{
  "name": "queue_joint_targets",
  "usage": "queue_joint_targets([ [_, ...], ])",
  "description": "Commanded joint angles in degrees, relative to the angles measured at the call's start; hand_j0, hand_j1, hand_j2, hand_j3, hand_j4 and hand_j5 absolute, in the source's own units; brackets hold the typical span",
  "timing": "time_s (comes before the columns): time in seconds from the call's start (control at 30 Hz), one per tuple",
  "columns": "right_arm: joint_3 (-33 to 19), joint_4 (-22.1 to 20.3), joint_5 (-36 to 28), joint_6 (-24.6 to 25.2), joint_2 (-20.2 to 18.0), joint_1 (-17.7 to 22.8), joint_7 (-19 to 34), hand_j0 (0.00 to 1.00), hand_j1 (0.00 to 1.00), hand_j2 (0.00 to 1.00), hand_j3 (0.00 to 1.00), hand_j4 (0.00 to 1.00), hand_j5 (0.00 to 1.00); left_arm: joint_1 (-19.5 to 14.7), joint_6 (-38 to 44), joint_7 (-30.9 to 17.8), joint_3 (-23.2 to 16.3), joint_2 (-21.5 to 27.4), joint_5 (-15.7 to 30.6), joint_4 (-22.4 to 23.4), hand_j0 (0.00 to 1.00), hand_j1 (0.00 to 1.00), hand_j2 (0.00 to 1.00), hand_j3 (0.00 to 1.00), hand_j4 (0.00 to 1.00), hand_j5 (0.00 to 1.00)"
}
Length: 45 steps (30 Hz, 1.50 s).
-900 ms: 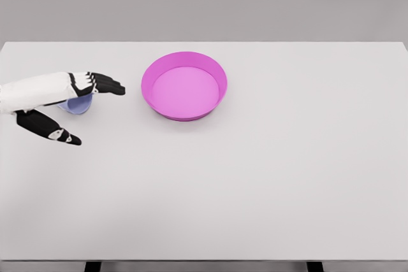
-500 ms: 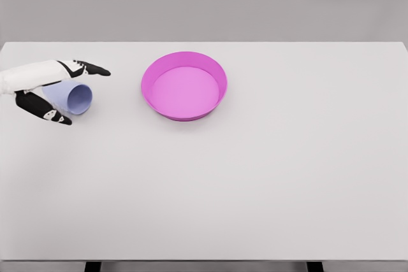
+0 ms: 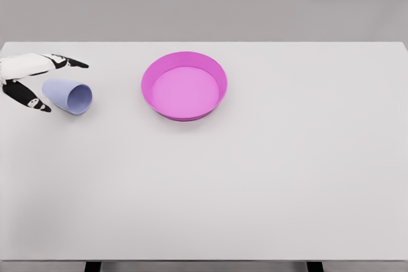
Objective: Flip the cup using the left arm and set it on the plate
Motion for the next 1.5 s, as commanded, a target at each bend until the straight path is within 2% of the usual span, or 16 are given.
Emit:
queue_joint_targets([
  [0.0, 0.0, 0.0, 0.0, 0.0, 0.0, 0.0, 0.0, 1.0, 1.0, 1.0, 1.0, 1.0, 1.0, 0.0, 0.1, 0.0, -0.8, -1.8, -1.5, 3.0, 1.0, 1.0, 1.0, 1.0, 1.0, 1.0],
  [0.2, 0.0, 0.0, 0.0, 0.0, 0.0, 0.0, 0.0, 1.0, 1.0, 1.0, 1.0, 1.0, 1.0, -0.8, 0.1, 0.0, -1.9, -3.2, -0.1, 7.1, 1.0, 1.0, 1.0, 1.0, 1.0, 1.0],
  [0.33, 0.0, 0.0, 0.0, 0.0, 0.0, 0.0, 0.0, 1.0, 1.0, 1.0, 1.0, 1.0, 1.0, -2.4, 0.1, 0.0, -3.0, -5.7, -0.6, 12.0, 1.0, 1.0, 1.0, 1.0, 1.0, 1.0],
  [0.43, 0.0, 0.0, 0.0, 0.0, 0.0, 0.0, -0.1, 1.0, 1.0, 1.0, 1.0, 1.0, 1.0, -3.3, 0.1, 0.0, -3.9, -6.4, -1.4, 13.2, 1.0, 1.0, 1.0, 1.0, 1.0, 1.0],
  [0.63, 0.0, 0.0, 0.0, 0.0, 0.0, 0.0, 0.0, 1.0, 1.0, 1.0, 1.0, 1.0, 1.0, -3.3, 0.1, 0.0, -3.9, -6.9, -3.9, 13.4, 1.0, 1.0, 1.0, 1.0, 1.0, 1.0],
  [0.9, 0.0, 0.0, 0.0, 0.0, 0.0, 0.0, 0.0, 1.0, 1.0, 1.0, 1.0, 1.0, 1.0, -3.3, 0.1, 0.0, -3.9, -7.0, -3.9, 13.5, 1.0, 1.0, 1.0, 1.0, 1.0, 1.0],
  [1.03, 0.0, 0.0, 0.0, 0.0, 0.0, 0.0, 0.0, 1.0, 1.0, 1.0, 1.0, 1.0, 1.0, -4.0, 0.1, 0.0, -3.8, -8.2, -4.8, 16.0, 1.0, 1.0, 1.0, 1.0, 1.0, 1.0],
  [1.27, 0.0, 0.0, 0.0, 0.0, 0.0, 0.0, 0.0, 1.0, 1.0, 1.0, 1.0, 1.0, 1.0, -4.8, 0.1, 0.0, -3.9, -8.6, -5.4, 16.5, 1.0, 1.0, 1.0, 1.0, 1.0, 1.0],
  [1.33, 0.0, 0.0, 0.0, 0.0, 0.0, 0.0, 0.0, 1.0, 1.0, 1.0, 1.0, 1.0, 1.0, -4.8, 0.1, 0.0, -3.9, -9.3, -7.7, 17.0, 1.0, 1.0, 1.0, 1.0, 1.0, 1.0],
  [1.47, 0.0, 0.0, 0.0, 0.0, 0.0, 0.0, 0.0, 1.0, 1.0, 1.0, 1.0, 1.0, 1.0, -4.8, 0.1, 0.0, -3.9, -9.8, -7.9, 17.2, 1.0, 1.0, 1.0, 1.0, 1.0, 1.0],
])
